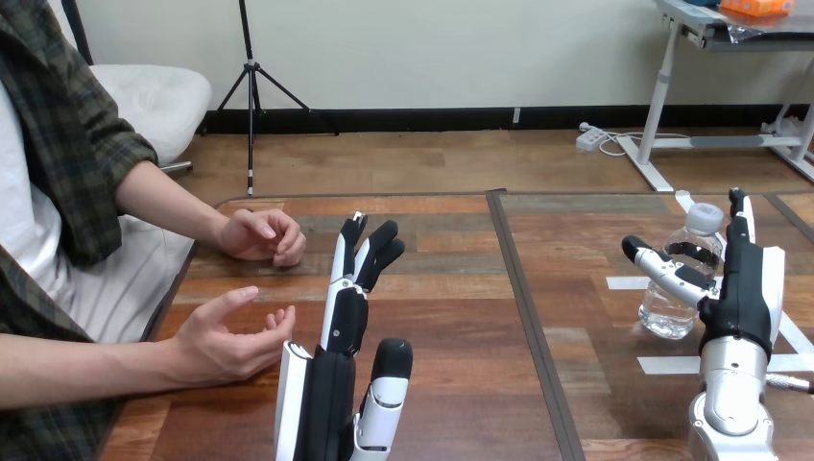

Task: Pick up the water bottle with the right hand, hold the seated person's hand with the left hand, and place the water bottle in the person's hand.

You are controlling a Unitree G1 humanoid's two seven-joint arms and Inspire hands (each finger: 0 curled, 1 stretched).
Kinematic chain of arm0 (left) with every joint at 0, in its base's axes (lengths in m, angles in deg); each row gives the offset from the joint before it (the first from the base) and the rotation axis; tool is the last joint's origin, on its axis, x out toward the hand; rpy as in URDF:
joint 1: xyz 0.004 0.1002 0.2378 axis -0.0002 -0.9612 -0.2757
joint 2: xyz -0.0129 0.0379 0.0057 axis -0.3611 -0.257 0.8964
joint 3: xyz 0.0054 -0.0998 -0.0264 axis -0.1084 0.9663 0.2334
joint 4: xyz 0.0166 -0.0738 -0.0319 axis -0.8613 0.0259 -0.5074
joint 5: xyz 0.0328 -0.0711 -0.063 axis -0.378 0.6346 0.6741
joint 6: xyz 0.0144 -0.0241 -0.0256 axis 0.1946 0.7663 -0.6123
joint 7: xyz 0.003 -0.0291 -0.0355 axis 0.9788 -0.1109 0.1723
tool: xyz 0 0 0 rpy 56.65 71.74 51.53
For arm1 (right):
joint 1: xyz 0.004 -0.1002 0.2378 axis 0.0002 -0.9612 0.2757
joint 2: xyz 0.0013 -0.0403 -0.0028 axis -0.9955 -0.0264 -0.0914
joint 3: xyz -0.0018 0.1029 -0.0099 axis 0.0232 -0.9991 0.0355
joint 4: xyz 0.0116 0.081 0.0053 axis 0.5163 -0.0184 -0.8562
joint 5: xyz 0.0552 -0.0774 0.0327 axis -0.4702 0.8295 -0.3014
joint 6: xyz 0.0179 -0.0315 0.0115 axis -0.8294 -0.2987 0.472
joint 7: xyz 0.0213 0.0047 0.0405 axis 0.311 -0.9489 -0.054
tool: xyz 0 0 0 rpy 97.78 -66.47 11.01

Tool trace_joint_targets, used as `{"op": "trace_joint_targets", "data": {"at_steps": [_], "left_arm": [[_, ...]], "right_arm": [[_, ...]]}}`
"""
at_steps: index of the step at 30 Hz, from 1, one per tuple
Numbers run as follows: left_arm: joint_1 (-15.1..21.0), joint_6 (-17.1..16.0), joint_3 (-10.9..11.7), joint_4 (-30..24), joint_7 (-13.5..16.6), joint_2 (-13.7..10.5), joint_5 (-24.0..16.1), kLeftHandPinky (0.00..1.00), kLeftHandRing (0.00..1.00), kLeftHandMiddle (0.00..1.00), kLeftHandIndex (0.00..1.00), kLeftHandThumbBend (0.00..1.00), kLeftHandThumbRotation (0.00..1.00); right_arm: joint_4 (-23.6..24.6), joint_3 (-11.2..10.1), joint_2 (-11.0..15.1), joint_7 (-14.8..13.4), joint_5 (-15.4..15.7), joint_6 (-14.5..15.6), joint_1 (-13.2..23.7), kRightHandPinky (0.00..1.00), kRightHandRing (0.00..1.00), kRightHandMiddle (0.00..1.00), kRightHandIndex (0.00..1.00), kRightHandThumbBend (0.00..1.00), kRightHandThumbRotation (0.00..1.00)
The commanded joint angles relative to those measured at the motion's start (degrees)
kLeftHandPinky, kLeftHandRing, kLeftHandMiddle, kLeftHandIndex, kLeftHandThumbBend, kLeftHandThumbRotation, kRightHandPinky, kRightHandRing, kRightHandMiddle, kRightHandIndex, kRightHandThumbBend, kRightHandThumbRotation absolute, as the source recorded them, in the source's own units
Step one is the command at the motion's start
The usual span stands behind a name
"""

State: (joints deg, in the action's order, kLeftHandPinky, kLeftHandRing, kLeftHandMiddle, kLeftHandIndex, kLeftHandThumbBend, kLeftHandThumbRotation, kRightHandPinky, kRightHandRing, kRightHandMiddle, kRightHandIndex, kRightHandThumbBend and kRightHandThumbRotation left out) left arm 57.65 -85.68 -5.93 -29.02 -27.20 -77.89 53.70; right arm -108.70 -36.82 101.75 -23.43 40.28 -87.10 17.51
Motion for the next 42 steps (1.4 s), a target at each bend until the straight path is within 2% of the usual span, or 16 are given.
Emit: {"op": "trace_joint_targets", "data": {"at_steps": [1,12,25,30,33,42], "left_arm": [[1.17,-0.01,0.59,-2.29,0.05,2.98,0.63,0.99,0.89,0.92,0.99,0.43,1.00],[1.19,-0.12,0.73,-2.38,0.09,2.85,0.40,0.98,0.88,0.92,0.99,0.42,1.00],[1.06,0.04,0.78,-2.50,-0.06,2.72,0.80,0.99,0.89,0.92,1.00,0.43,1.00],[1.08,-0.27,0.76,-2.40,-0.07,2.74,1.11,0.99,0.88,0.92,0.99,0.43,1.00],[1.08,-0.34,1.08,-2.51,0.22,2.65,0.37,0.99,0.88,0.92,0.99,0.42,1.00],[0.50,0.20,1.24,-3.01,0.25,2.74,0.60,0.98,0.88,0.92,0.99,0.45,1.00]], "right_arm": [[-0.88,0.04,-0.05,0.73,-1.04,-0.35,4.71,1.00,1.00,1.00,0.99,0.67,0.02],[-2.46,0.35,0.10,0.43,-1.31,0.15,5.47,0.98,1.00,1.00,0.98,0.67,0.01],[-5.31,0.55,0.31,-0.32,-1.16,2.14,7.38,0.96,0.99,1.00,0.98,0.66,0.00],[-6.71,0.25,0.30,-0.09,-1.68,1.73,8.21,0.95,0.98,0.99,0.98,0.65,0.00],[-7.69,-0.09,0.35,0.66,-2.40,2.56,8.94,0.95,0.99,0.99,0.98,0.65,0.00],[-10.02,0.04,0.51,0.24,-2.24,1.39,10.18,0.94,0.97,0.98,0.96,0.65,0.00]]}}
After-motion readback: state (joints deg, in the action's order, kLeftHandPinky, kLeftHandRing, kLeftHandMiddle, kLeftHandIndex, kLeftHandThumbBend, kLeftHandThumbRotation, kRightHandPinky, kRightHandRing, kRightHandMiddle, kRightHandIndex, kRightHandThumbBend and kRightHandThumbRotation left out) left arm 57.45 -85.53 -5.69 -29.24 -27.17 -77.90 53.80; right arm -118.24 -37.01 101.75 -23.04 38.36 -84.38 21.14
